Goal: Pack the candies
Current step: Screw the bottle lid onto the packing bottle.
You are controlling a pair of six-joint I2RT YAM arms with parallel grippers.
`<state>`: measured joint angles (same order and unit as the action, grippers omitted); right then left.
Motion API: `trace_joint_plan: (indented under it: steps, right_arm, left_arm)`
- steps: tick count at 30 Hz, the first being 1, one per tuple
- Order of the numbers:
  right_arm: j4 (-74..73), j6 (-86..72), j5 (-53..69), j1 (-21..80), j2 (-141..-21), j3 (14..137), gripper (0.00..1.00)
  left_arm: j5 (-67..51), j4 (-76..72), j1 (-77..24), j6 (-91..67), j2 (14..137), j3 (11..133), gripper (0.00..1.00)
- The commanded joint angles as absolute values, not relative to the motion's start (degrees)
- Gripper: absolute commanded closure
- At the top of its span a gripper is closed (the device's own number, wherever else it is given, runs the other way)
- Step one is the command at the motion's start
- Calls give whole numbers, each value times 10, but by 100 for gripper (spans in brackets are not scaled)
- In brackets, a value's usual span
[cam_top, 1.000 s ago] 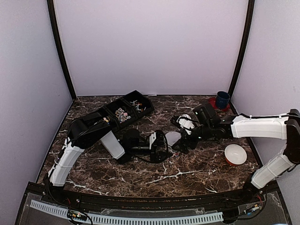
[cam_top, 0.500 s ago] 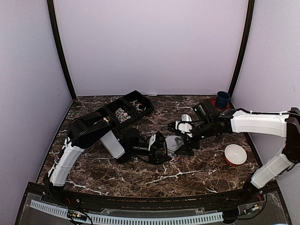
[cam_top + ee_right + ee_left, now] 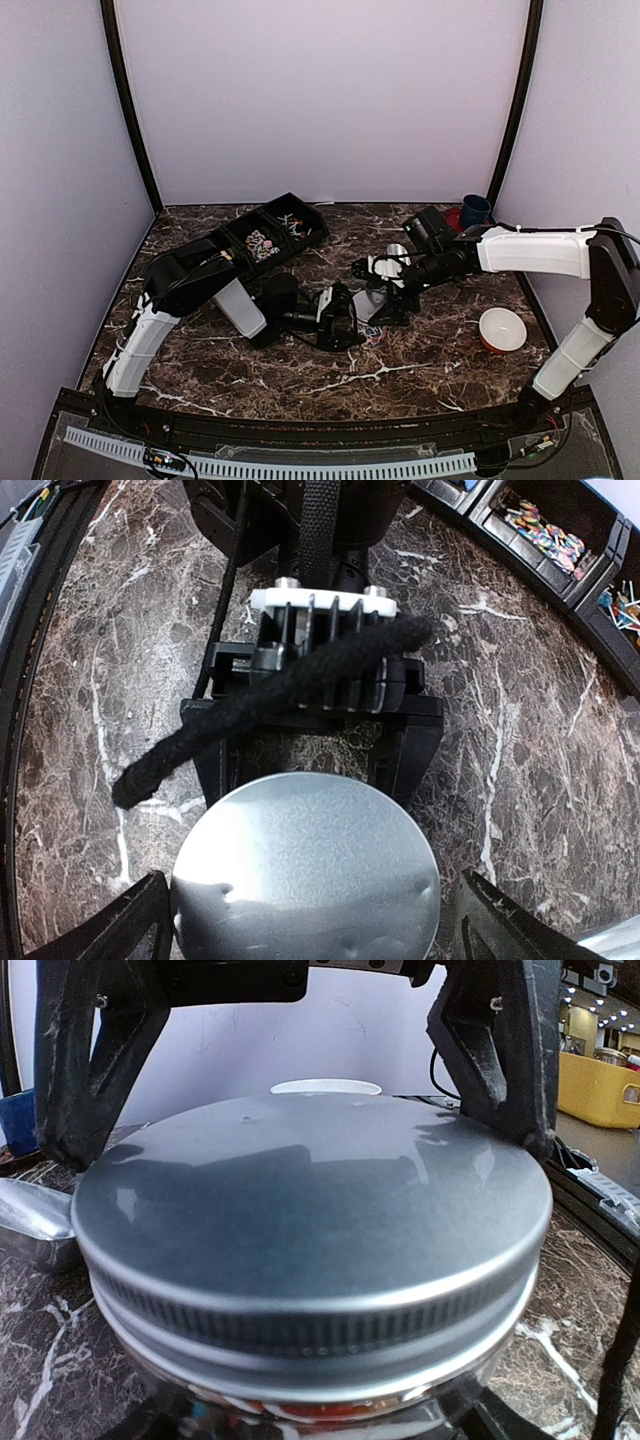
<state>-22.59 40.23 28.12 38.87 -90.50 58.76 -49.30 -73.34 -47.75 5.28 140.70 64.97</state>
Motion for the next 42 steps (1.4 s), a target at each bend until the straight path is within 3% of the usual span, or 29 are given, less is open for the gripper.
trace_joint_plan:
  steps: [1, 15, 23, 33, 42]
  right_arm:
    - [-234, 398, 315, 383, -926, 613, 6]
    - [-217, 357, 300, 382, -928, 615, 20]
    - [-119, 249, 262, 384, -893, 559, 19]
    - [-4, 69, 106, 427, -849, 494, 16]
    - [23, -79, -60, 488, -904, 514, 16]
  left_arm:
    - [-513, -612, -487, 28, 1454, 630, 24]
    - [-501, -601, -487, 25, 1455, 637, 31]
    - [-437, -590, -487, 26, 1452, 636, 31]
    - [-355, -579, -487, 32, 1446, 632, 30]
    - [-343, -578, -486, 32, 1444, 629, 30]
